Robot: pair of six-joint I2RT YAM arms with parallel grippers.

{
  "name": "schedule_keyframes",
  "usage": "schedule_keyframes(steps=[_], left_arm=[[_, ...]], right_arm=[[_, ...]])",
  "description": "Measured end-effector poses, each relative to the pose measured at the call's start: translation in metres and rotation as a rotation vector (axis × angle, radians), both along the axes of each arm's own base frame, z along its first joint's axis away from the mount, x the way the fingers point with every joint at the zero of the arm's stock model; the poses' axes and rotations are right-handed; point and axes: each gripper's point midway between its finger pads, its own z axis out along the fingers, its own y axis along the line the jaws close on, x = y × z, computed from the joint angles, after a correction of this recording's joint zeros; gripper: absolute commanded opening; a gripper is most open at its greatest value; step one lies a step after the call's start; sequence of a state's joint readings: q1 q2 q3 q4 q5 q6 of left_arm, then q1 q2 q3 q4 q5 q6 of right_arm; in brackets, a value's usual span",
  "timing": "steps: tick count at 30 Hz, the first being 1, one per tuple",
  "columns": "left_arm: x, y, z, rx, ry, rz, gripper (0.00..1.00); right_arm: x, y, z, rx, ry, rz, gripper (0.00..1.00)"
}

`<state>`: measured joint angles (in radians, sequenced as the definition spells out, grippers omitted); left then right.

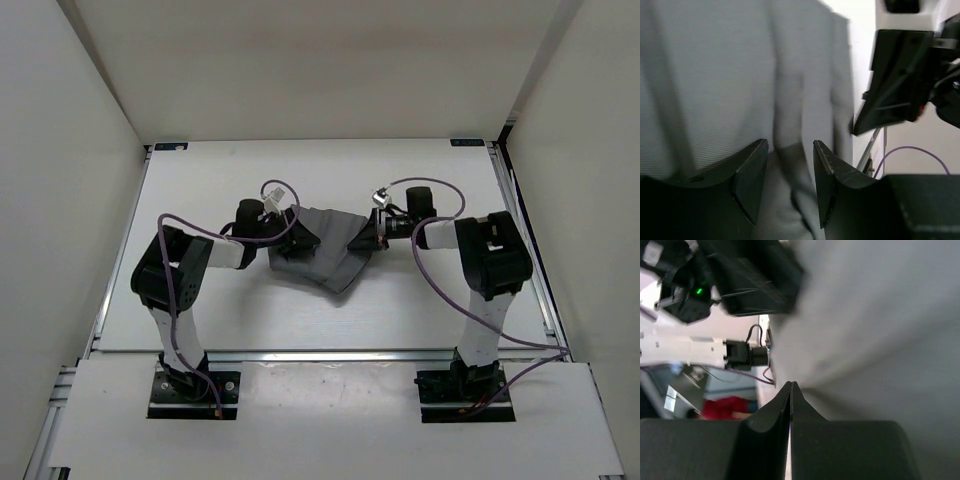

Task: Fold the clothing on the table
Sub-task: Fold the skirt

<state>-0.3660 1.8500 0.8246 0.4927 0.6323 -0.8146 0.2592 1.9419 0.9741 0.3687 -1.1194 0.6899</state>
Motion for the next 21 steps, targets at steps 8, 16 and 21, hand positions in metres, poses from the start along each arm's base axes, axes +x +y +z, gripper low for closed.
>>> schedule_keyframes(steps=[8, 16, 21], left_arm=[[0.004, 0.013, -0.03, -0.025, 0.048, -0.01, 0.75], [0.023, 0.014, 0.018, -0.049, -0.041, 0.038, 0.84], [0.03, 0.019, 0.115, -0.115, -0.238, 0.081, 0.71]], right_arm=[[0.014, -0.008, -0.071, -0.072, 0.267, -0.087, 0.0], [0.057, -0.005, -0.025, -0.023, 0.095, -0.11, 0.0], [0.051, 0.009, 0.048, 0.054, -0.102, -0.039, 0.0]])
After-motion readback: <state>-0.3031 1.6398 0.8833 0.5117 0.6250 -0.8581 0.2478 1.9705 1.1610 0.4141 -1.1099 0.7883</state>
